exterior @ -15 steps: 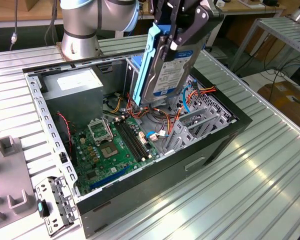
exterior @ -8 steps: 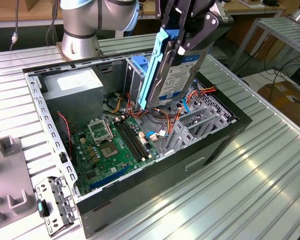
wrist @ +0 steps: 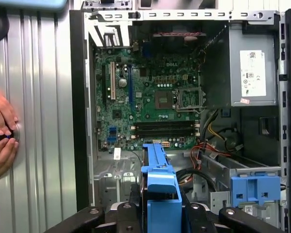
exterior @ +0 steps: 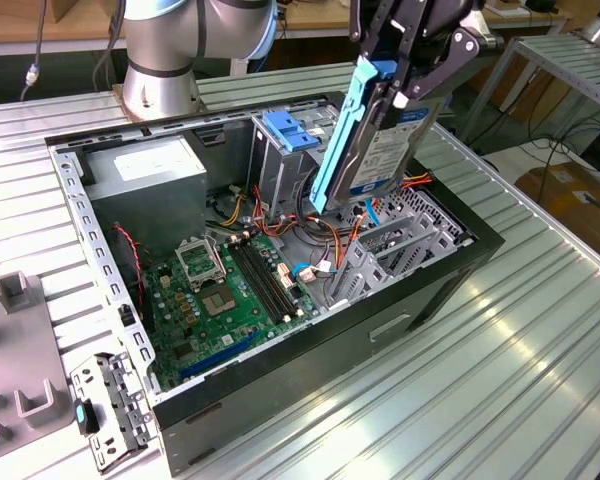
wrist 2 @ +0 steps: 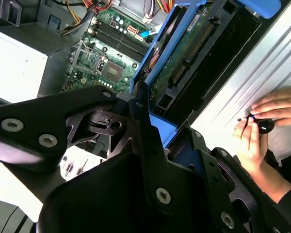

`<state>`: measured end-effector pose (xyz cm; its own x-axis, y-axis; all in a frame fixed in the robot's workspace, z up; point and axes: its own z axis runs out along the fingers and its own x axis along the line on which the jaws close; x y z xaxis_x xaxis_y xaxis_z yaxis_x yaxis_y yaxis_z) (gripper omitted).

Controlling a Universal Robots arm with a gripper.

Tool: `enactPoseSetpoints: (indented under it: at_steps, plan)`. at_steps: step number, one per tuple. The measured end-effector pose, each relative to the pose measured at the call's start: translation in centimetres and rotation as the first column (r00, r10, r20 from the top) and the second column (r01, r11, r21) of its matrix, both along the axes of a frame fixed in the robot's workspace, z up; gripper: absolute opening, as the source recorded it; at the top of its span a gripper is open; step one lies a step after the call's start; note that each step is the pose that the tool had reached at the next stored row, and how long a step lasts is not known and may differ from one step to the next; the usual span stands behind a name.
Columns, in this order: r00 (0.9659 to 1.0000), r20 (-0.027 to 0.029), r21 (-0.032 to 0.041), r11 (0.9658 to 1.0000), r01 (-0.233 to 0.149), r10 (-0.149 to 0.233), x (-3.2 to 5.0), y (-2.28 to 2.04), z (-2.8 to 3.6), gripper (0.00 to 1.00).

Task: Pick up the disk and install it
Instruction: 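Insert the disk into the insertion slot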

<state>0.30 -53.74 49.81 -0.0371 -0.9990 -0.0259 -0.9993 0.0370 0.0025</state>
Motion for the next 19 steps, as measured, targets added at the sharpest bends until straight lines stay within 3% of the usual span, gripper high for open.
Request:
enactPoseSetpoints:
  at_steps: [3, 7, 11, 14, 16, 19]
  plan:
    - [1.0000, 0.0038, -0.0041, 1.0000, 0.000, 0.000, 0.56, -0.04, -0.26, 0.37]
    - [0.9997, 0.0259, -0.0075, 1.0000, 0.000, 0.000, 0.60, -0.30, -0.51, 0.37]
    - [0.9996, 0.0266, -0.0078, 1.0000, 0.000, 0.000, 0.94, -0.88, -0.93, 0.37]
    - [0.9996, 0.0266, -0.0077, 1.0000, 0.000, 0.000, 1.47, -1.79, -1.17, 0.37]
    - [0.9996, 0.0266, -0.0077, 1.0000, 0.000, 0.000, 1.91, -2.16, -1.29, 0.37]
    - [0.9996, 0.0266, -0.0076, 1.0000, 0.000, 0.000, 2.70, -2.45, -1.49, 0.37]
